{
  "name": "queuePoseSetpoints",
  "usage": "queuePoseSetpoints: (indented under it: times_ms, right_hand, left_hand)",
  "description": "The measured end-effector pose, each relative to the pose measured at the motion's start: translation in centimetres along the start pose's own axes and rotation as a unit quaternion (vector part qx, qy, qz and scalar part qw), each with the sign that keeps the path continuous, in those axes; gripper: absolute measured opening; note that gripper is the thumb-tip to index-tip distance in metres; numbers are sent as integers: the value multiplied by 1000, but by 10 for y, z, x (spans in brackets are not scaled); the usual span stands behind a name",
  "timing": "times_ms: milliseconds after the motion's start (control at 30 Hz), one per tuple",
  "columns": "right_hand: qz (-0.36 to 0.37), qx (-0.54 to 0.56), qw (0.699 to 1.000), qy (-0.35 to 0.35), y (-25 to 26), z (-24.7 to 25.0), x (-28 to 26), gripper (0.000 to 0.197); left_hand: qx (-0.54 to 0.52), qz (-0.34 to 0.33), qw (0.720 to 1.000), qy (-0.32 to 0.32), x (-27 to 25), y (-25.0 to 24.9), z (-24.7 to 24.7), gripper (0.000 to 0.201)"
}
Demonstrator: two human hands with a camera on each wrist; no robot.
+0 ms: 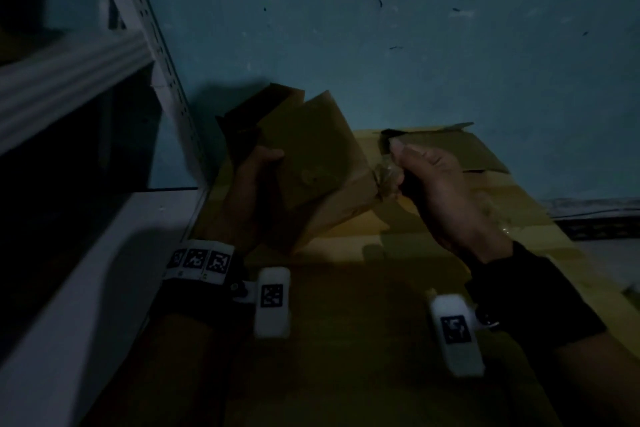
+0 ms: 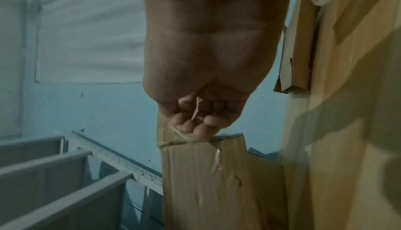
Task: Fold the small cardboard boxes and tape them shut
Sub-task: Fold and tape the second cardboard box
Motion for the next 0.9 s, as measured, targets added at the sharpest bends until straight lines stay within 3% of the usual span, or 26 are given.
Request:
queuePoseSetpoints:
  times_ms: [167, 267, 367, 500, 633, 767, 833, 900]
  right_hand:
    - [-10, 25, 999, -29, -3, 2, 1, 49]
    - [-8, 50, 998, -38, 3, 4, 2, 51]
    - [-22, 33, 999, -13, 11, 4, 0, 60]
    - [-15, -35, 999, 22, 18, 4, -1, 74]
    - [46, -170, 984, -5, 21, 6, -2, 64]
    - [36, -162, 986, -26, 18, 8, 0, 50]
    - [46, -162, 986, -8, 16, 6, 0, 39]
    - [56, -161, 985, 8, 14, 5, 1, 31]
  left_hand:
    - [-13, 18, 999, 37, 0, 0, 3, 61]
    - [-29, 25, 997, 61, 0, 1, 2, 94]
    - [-29, 21, 996, 79, 2, 0, 2, 110]
    - [-50, -4, 993, 110, 5, -2, 3, 104]
    - [-52, 1, 992, 117, 4, 0, 0, 104]
    - [-51, -19, 994, 97, 4, 0, 1, 106]
    - [-57, -21, 994, 87, 4, 1, 2, 99]
    - [-55, -16, 996, 72, 2, 2, 0, 80]
Point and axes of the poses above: each hand's wrist, its own x-axis towards the middle knuckle, its own z-axis out of the back of the hand, y = z × x, the point moved 4 cm from there along x, towards the middle knuckle, and after that the axes turned 5 degrees about -y, right-handed, at the moved point
